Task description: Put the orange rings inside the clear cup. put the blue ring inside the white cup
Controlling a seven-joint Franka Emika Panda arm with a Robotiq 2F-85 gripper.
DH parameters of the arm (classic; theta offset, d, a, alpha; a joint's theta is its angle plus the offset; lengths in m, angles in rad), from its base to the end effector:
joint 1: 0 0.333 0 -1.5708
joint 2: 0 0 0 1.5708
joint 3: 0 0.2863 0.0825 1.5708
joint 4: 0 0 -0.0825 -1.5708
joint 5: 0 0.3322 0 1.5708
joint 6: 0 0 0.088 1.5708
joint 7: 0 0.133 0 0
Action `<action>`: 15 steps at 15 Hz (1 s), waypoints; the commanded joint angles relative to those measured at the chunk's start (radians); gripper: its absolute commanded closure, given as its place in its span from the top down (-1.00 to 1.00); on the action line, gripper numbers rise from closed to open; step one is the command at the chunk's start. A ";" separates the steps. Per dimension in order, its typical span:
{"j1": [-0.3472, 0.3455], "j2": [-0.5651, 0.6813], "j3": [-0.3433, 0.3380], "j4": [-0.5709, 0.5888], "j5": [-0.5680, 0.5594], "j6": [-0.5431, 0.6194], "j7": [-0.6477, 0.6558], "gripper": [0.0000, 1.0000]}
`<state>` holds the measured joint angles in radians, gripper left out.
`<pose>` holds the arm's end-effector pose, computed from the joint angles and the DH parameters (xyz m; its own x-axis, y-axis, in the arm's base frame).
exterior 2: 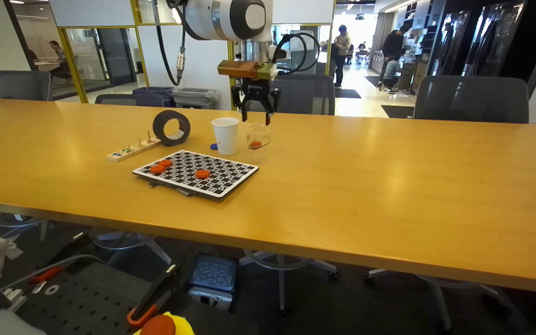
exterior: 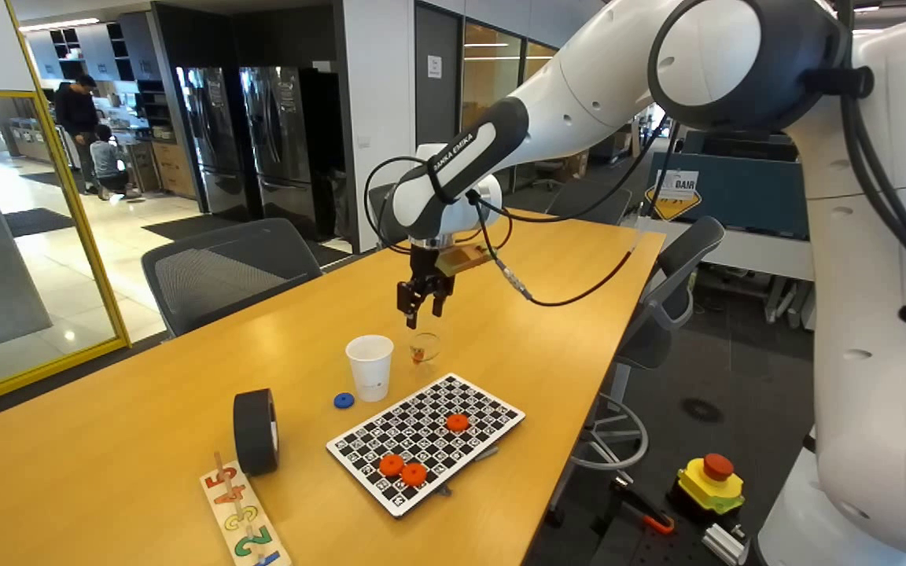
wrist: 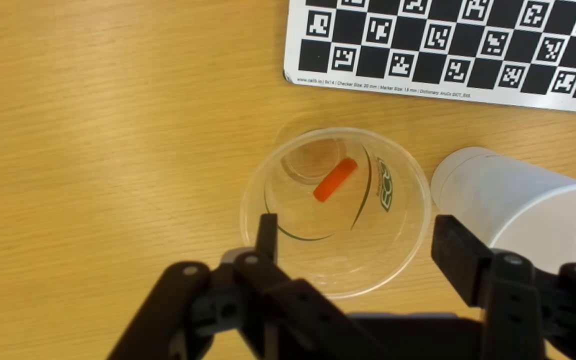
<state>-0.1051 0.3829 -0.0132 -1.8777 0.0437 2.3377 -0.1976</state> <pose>0.5863 -0.0678 0.2942 0.9954 0.0506 0.0808 0.0518 -0.9986 -0.0132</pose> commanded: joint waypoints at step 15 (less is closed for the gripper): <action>0.145 -0.368 0.034 -0.632 -0.171 0.257 0.274 1.00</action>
<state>0.0252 0.0677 0.0129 -2.3983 -0.0934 2.5006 -0.0041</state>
